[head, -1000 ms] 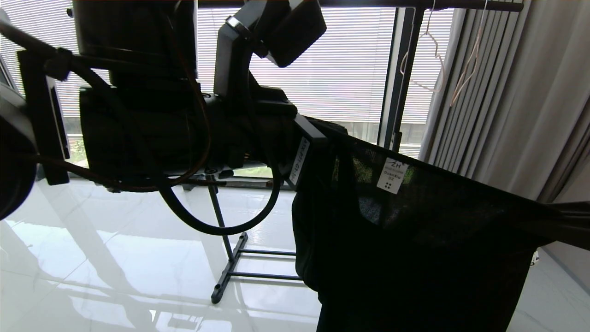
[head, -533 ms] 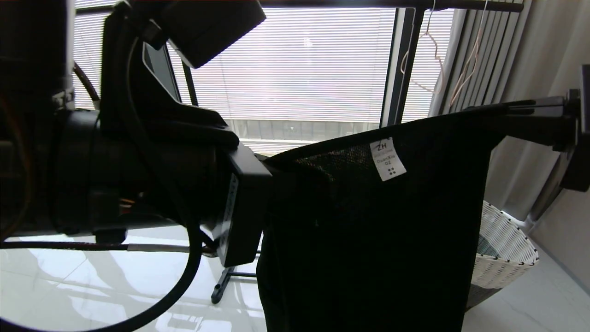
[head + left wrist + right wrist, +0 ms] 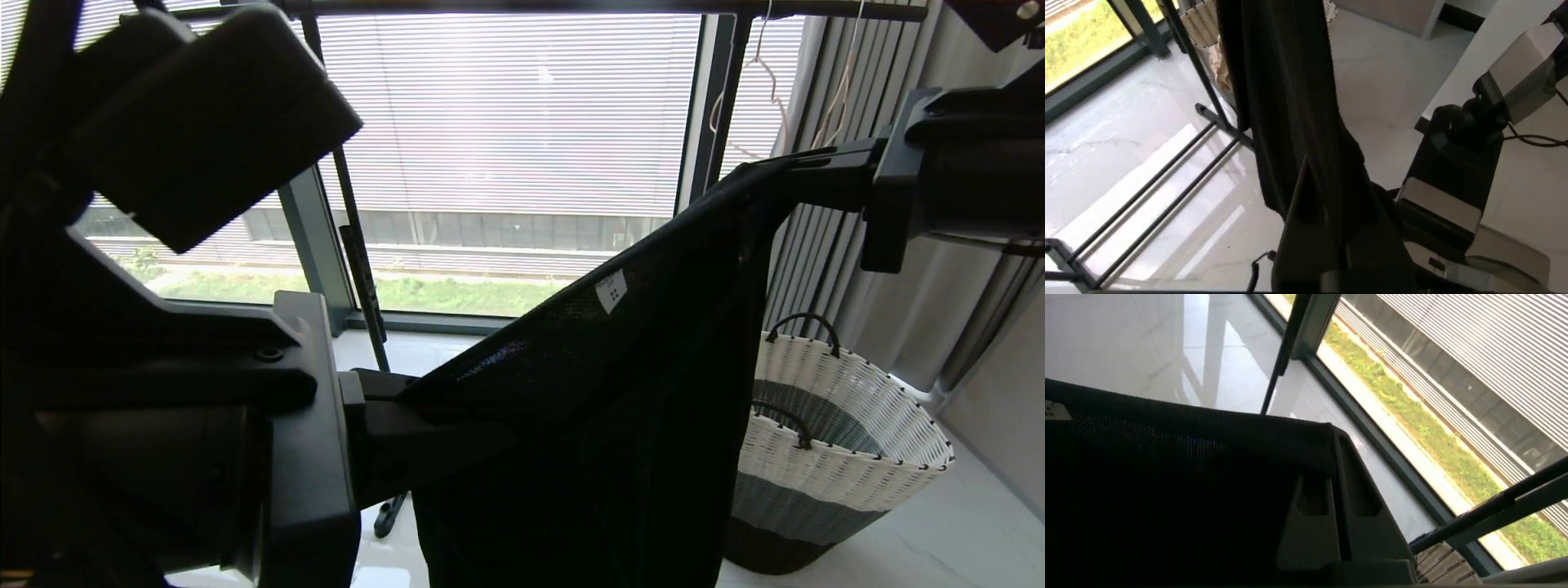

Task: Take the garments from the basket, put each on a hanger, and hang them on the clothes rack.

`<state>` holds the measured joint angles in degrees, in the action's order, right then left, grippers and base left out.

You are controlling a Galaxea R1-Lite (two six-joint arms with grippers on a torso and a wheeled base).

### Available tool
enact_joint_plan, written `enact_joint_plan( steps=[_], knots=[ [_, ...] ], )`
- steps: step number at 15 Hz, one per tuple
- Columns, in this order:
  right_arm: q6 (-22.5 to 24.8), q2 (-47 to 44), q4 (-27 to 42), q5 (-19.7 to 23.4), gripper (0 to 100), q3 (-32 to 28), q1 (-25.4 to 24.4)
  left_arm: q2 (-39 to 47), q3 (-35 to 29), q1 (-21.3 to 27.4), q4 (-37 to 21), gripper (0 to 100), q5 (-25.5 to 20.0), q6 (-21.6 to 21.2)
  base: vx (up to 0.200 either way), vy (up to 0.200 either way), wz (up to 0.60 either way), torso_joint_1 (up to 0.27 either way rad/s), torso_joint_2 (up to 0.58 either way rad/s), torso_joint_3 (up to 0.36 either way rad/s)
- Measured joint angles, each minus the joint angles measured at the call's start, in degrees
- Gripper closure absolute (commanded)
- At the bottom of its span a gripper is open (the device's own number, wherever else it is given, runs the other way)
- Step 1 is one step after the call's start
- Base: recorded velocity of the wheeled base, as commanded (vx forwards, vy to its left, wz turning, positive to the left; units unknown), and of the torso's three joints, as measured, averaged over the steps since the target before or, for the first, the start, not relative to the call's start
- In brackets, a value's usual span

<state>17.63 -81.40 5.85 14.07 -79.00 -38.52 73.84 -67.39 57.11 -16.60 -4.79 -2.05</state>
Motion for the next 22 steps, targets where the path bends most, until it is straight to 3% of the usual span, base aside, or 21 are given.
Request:
enact_joint_plan(
  steps=[3, 5, 7, 12, 13, 20, 22],
  knots=[
    [-0.06, 0.98, 3.54, -0.01, 100, 0.13, -0.04, 0.63, -0.33, -4.55, 1.61, 100, 0.11, -6.68, 0.000, 0.000, 0.00, 0.000, 0.00, 0.000],
    [-0.22, 2.43, 6.02, 0.02, 100, 0.13, -0.04, 2.40, -0.59, -8.02, 10.47, 100, -0.07, -10.02, 0.000, 0.000, 0.00, 0.000, 0.00, 0.000],
    [-0.85, 4.08, 8.29, 0.22, 100, 0.22, -0.11, 4.88, -1.79, -9.81, 15.87, 100, -0.11, -10.46, 0.000, 0.000, 0.00, 0.000, 0.00, 0.000],
    [-1.23, 9.07, 12.32, 1.78, 100, 3.17, -0.59, 8.85, -5.05, -10.68, 16.74, 100, -0.21, -10.51, 0.000, 0.000, 0.00, 0.000, 0.00, 0.000],
    [-1.23, 9.59, 12.42, 1.78, 0, 3.74, -0.63, 9.13, -5.05, -10.68, 16.74, 100, -0.21, -10.51, 0.000, 0.000, 0.00, 0.000, 0.00, 0.000],
    [-1.18, 12.93, 12.51, 1.43, 0, 8.96, -0.61, 10.17, -4.85, -10.86, 16.53, 100, 0.34, -10.70, 0.000, 0.000, 0.00, 0.000, 0.00, 0.000],
    [-1.18, 14.47, 12.64, -0.90, 0, 11.33, 1.54, 10.09, -4.41, -12.39, 12.91, 100, 0.63, -10.70, 0.000, 0.000, 0.00, 0.000, 0.00, 0.000]
  ],
)
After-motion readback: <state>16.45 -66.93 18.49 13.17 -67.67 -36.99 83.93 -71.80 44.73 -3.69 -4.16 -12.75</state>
